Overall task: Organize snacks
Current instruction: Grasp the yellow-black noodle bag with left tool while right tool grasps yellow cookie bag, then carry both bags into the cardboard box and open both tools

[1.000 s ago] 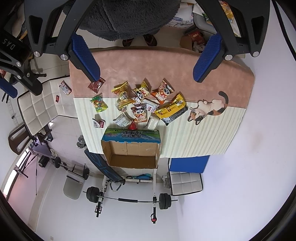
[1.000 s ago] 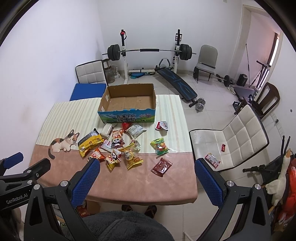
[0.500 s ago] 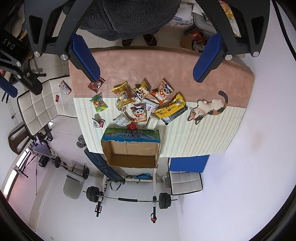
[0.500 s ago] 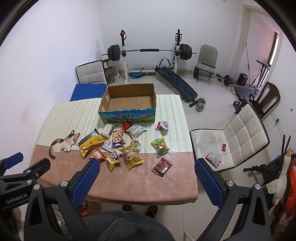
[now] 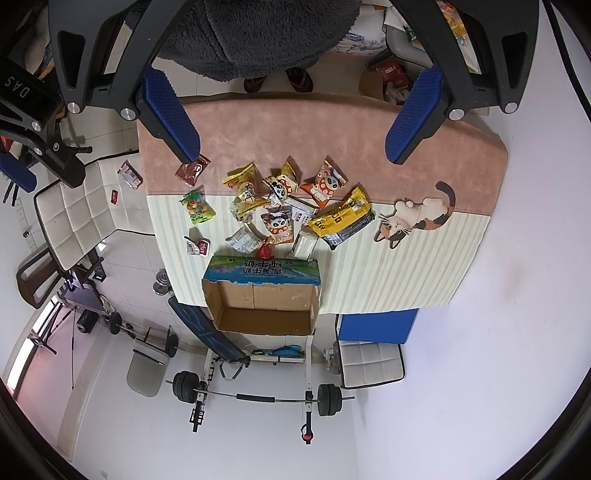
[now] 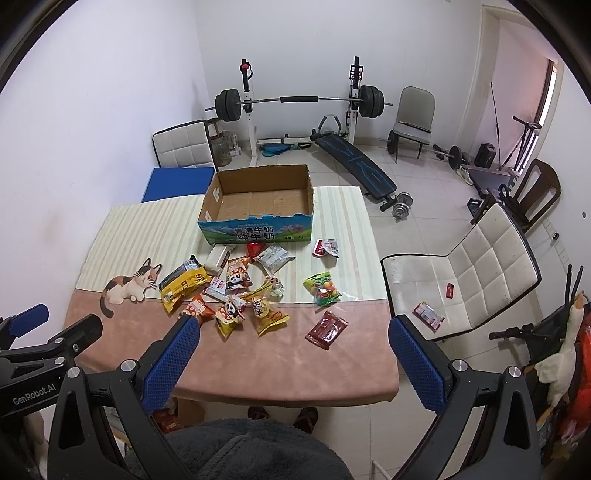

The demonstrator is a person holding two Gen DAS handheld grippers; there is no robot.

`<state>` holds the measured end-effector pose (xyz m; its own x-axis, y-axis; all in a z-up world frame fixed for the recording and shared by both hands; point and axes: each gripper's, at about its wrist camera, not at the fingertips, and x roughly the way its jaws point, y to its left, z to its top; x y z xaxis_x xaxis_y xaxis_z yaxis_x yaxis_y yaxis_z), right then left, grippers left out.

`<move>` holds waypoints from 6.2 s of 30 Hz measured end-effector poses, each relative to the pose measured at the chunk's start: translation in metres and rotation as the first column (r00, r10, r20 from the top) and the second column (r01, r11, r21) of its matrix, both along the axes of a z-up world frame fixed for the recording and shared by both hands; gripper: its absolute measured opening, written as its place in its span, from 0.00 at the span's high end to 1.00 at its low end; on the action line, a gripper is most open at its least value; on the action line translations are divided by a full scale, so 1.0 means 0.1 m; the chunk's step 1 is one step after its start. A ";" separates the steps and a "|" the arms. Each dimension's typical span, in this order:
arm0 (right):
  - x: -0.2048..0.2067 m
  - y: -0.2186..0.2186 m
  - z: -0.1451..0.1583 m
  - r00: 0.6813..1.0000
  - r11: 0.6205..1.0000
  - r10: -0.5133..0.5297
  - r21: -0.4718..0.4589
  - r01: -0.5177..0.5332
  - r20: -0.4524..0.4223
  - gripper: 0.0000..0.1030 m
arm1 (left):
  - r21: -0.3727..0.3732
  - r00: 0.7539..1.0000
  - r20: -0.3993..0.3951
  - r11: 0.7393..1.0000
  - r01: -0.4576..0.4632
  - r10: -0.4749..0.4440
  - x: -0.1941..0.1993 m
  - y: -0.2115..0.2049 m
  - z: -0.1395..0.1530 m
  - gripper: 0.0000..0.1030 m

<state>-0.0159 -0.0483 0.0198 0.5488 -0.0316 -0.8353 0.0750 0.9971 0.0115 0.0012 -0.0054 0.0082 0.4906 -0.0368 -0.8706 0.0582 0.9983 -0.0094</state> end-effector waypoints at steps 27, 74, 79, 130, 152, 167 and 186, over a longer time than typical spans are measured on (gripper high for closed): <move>1.84 0.57 -2.81 0.885 0.986 0.036 0.161 0.044 -0.464 0.00 | 0.082 0.952 -0.291 0.994 -0.073 0.094 1.62 1.15 -2.25 0.00; 2.63 0.24 -4.49 0.659 0.986 0.107 0.167 0.028 -0.745 0.00 | 0.176 0.824 -0.567 0.975 0.137 -0.013 3.60 1.75 -4.24 0.00; 2.66 0.26 -4.55 0.656 0.984 0.107 0.173 0.037 -0.748 0.24 | 0.160 0.809 -0.587 0.977 0.142 -0.021 3.65 1.95 -4.46 0.00; 2.78 -0.55 -2.40 0.826 0.887 0.150 0.442 0.129 -0.543 0.57 | -0.107 0.939 -0.342 0.992 -0.069 0.028 3.22 3.02 -3.86 0.20; 5.63 -0.59 -2.80 0.776 0.939 0.209 0.344 0.011 -0.595 0.57 | -0.162 0.847 -0.526 0.987 -0.009 -0.079 5.81 1.62 -4.34 0.20; 5.78 -0.54 -3.10 0.721 0.952 0.224 0.305 -0.019 -0.656 0.34 | -0.153 0.801 -0.592 0.988 0.000 -0.091 6.02 1.36 -4.45 0.18; 5.30 -0.87 -2.17 0.838 0.976 0.133 0.218 -0.017 -0.530 0.05 | -0.107 0.922 -0.379 0.993 0.038 -0.076 5.83 1.22 -3.49 0.11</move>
<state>0.5138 -0.1352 -0.1976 0.0045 0.1868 -0.9824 0.0523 0.9810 0.1867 0.5841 0.1164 -0.3404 0.1166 -0.1476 -0.9822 0.0882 0.9865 -0.1377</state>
